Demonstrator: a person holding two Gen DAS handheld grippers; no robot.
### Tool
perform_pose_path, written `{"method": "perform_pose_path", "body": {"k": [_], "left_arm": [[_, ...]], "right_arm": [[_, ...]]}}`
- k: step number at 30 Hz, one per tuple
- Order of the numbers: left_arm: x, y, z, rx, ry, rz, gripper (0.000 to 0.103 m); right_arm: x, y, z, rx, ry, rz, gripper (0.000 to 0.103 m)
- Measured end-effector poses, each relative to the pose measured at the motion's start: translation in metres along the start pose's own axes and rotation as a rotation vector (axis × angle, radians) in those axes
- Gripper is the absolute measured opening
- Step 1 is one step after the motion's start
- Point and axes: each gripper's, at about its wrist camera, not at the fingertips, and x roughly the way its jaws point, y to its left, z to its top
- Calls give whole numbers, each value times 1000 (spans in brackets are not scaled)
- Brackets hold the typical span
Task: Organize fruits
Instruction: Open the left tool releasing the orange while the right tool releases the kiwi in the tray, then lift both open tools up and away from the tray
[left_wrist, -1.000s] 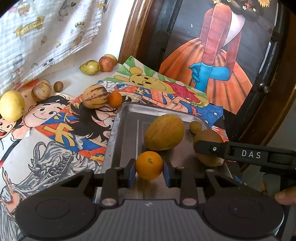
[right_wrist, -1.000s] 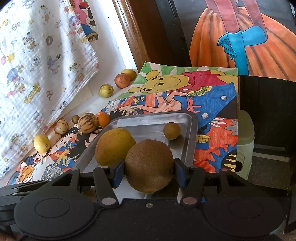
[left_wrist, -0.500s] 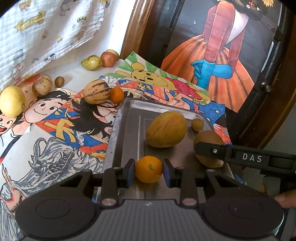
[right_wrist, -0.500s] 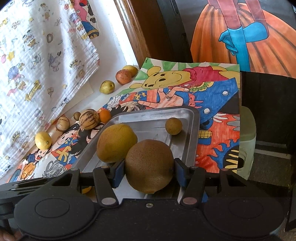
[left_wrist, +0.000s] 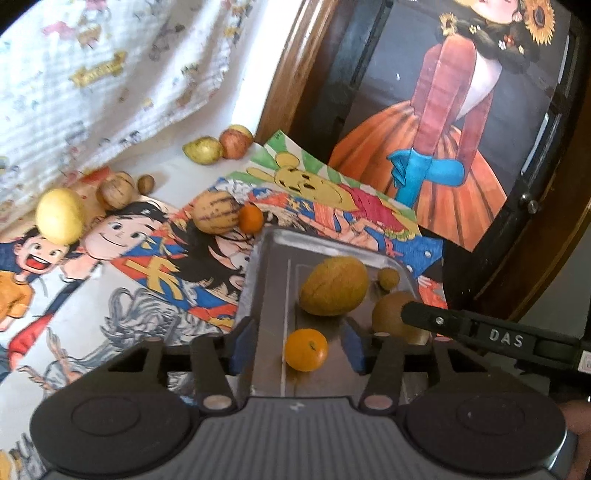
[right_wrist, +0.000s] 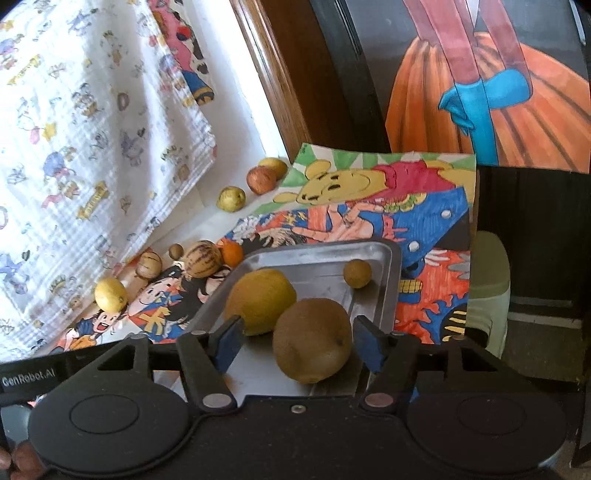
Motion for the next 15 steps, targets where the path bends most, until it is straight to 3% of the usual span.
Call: {"method": "perform_pose_path", "body": {"k": [4,6,11,15], "left_arm": [[-20,3,1,-17,-37,29,80],[-30,4,1,-23,-55,44,85],[-57,9,-2,-41,-90,74,96],[-77,10,-7,-25,-110,94,102]], "right_arm": [[-23,11,-2,-39,-41,-7,78],[-33,17,-4,-62,-56,-13,88],[-59,35,-13,-120,-90,-51,101],[-76,47,-24,-147,-86,-77,102]]}}
